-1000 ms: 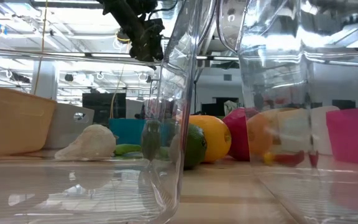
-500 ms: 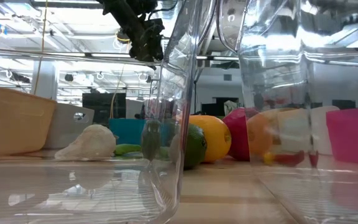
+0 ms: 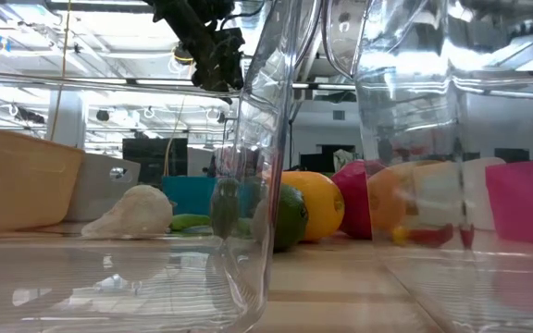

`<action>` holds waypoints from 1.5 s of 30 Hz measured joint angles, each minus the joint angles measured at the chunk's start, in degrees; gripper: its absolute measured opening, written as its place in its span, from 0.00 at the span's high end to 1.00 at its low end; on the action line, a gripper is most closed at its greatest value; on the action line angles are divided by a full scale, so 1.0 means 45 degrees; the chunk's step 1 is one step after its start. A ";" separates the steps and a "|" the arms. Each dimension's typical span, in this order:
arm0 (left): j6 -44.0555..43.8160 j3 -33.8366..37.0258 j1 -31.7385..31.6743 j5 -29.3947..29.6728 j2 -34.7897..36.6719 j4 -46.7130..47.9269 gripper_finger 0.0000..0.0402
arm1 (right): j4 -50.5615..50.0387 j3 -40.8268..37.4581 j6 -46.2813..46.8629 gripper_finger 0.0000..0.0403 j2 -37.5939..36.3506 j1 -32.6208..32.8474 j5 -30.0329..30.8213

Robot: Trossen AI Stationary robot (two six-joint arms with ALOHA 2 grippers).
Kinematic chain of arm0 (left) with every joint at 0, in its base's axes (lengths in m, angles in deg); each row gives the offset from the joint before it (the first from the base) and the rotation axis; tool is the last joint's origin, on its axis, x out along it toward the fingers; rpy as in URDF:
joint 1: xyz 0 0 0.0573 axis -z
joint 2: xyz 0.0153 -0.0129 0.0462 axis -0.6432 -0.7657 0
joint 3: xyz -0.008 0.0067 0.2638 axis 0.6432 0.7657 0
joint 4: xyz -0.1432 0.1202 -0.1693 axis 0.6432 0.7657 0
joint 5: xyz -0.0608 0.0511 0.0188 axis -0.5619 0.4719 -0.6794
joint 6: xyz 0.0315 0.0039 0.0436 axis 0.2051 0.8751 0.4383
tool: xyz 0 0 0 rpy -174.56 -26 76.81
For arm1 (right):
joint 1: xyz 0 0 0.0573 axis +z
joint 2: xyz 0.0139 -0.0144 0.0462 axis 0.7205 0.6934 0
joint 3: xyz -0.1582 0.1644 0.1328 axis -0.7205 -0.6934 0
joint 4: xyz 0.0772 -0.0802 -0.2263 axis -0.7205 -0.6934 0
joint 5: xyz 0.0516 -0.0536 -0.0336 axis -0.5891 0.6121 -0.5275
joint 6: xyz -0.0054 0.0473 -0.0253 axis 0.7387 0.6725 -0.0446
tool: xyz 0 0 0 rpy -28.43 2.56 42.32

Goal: Sort produce into baskets
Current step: Put the tomato into the blue bin

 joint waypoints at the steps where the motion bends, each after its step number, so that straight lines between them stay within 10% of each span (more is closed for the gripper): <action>1: -0.0010 0.0000 0.0012 -0.0001 -0.0001 0.0003 0.04 | 0.0027 0.0002 -0.0009 0.15 0.0108 0.0000 -0.0031; 25: -0.0016 0.0005 0.0022 -0.0005 -0.0005 0.0026 0.04 | 0.0032 -0.0019 0.0003 0.29 0.0449 -0.0035 -0.0126; 45: 0.0209 0.0010 0.0262 -0.0274 0.0604 0.0006 0.04 | -0.3888 -0.0036 -0.0028 0.29 -0.4349 -0.1574 0.0517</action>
